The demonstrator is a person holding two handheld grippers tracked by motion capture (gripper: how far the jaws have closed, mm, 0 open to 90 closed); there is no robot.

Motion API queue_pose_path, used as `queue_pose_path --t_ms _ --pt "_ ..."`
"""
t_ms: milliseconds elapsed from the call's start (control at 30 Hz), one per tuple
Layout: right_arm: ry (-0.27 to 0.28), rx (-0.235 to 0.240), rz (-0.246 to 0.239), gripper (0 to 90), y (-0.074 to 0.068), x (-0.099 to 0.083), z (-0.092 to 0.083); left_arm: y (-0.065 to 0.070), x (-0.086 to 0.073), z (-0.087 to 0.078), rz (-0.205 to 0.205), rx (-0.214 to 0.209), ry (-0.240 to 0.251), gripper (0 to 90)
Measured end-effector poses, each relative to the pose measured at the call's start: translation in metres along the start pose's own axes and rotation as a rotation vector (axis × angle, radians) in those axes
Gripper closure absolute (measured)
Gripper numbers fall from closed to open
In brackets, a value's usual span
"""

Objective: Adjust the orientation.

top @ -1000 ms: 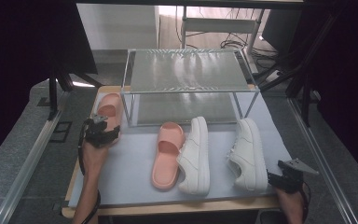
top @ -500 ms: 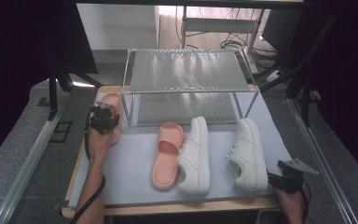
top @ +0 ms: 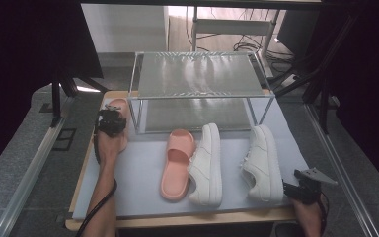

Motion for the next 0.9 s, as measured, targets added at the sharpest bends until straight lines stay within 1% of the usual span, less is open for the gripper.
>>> queue_pose_path --t_ms 33,233,367,400,467,567,600,733,900 --pt "0.000 0.000 0.000 15.8 0.000 0.000 0.000 0.000 0.000 0.000 -0.003 0.005 -0.004 82.7" --pt "0.000 0.000 0.000 15.8 0.000 0.000 0.000 -0.005 -0.003 -0.009 -0.041 0.012 0.014 85.1" --pt "0.000 0.000 0.000 15.9 0.000 0.000 0.000 -0.009 -0.004 -0.021 -0.042 0.014 0.028 85.2" --pt "0.000 0.000 0.000 15.8 0.000 0.000 0.000 -0.009 -0.004 -0.021 -0.042 0.014 0.028 85.3" --pt "0.000 0.000 0.000 15.8 0.000 0.000 0.000 -0.011 -0.006 -0.031 -0.043 0.022 0.043 85.4" --pt "0.000 0.000 0.000 15.8 0.000 0.000 0.000 -0.012 -0.009 -0.044 -0.042 0.015 0.061 85.4" --pt "0.000 0.000 0.000 15.8 0.000 0.000 0.000 -0.012 -0.010 -0.048 -0.036 0.014 0.065 85.4" --pt "0.000 0.000 0.000 15.8 0.000 0.000 0.000 -0.010 -0.019 -0.066 -0.020 0.009 0.073 85.4" --pt "0.000 0.000 0.000 15.8 0.000 0.000 0.000 -0.004 -0.034 -0.088 -0.010 -0.003 0.076 85.4"
Point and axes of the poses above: each handheld gripper's, and its own axes: z roughly forward along the jaws, x roughly out of its top, y roughly to its right, the point moved 4 cm from there along z, roughly forward along the jaws, and after that the axes turned 6 degrees about y, right-handed, at the moved point
